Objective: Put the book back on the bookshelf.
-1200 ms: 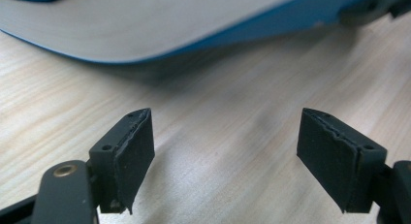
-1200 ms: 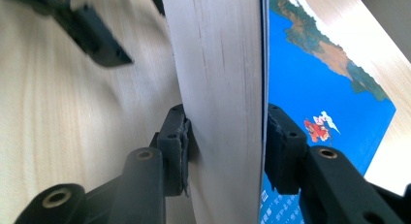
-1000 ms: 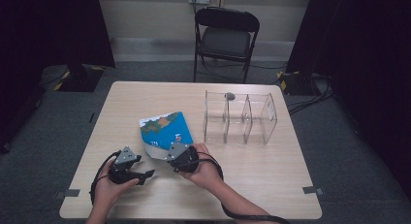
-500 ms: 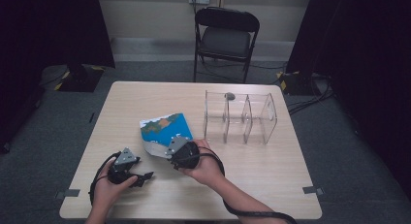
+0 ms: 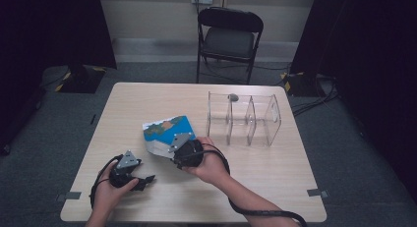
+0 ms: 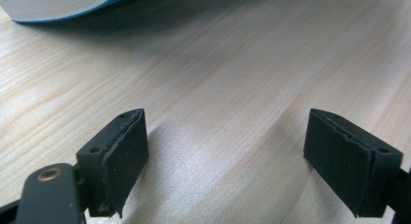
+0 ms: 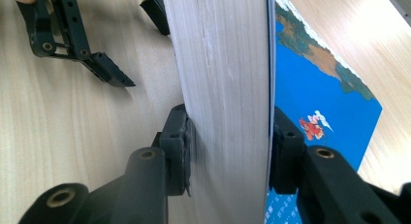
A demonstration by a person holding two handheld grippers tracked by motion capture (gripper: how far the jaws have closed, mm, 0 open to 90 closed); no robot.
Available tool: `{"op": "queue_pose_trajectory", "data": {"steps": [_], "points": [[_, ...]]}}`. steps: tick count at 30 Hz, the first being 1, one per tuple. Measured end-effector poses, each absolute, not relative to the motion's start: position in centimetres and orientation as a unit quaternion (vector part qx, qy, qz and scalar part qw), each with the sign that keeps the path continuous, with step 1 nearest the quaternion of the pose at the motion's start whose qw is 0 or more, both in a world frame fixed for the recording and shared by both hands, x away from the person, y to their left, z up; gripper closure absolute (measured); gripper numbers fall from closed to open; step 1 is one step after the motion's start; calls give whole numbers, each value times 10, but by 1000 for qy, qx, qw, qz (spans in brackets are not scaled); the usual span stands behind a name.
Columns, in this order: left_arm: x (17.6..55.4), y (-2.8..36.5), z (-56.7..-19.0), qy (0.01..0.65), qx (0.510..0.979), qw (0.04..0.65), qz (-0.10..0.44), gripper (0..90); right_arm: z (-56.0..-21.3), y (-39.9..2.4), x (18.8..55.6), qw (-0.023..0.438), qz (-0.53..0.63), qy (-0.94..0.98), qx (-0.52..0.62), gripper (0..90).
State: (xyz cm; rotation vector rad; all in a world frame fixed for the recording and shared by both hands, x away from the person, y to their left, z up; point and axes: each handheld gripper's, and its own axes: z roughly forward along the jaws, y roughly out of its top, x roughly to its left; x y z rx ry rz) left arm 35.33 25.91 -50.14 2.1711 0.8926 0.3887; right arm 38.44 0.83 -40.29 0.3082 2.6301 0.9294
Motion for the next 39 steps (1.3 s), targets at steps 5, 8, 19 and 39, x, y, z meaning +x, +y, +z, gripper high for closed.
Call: {"op": "queue_pose_trajectory", "data": {"steps": [5,8,19,39], "points": [[353,259,-501,348,847,372,152,156,-395,7,386,157,325,926,114,599],[353,259,-501,348,847,372,152,156,-390,7,387,151,320,928,116,600],[353,259,-501,352,843,378,151,154,-369,3,391,129,317,931,125,607],[354,259,-502,352,841,384,148,154,-344,-6,393,93,319,934,136,615]]}}
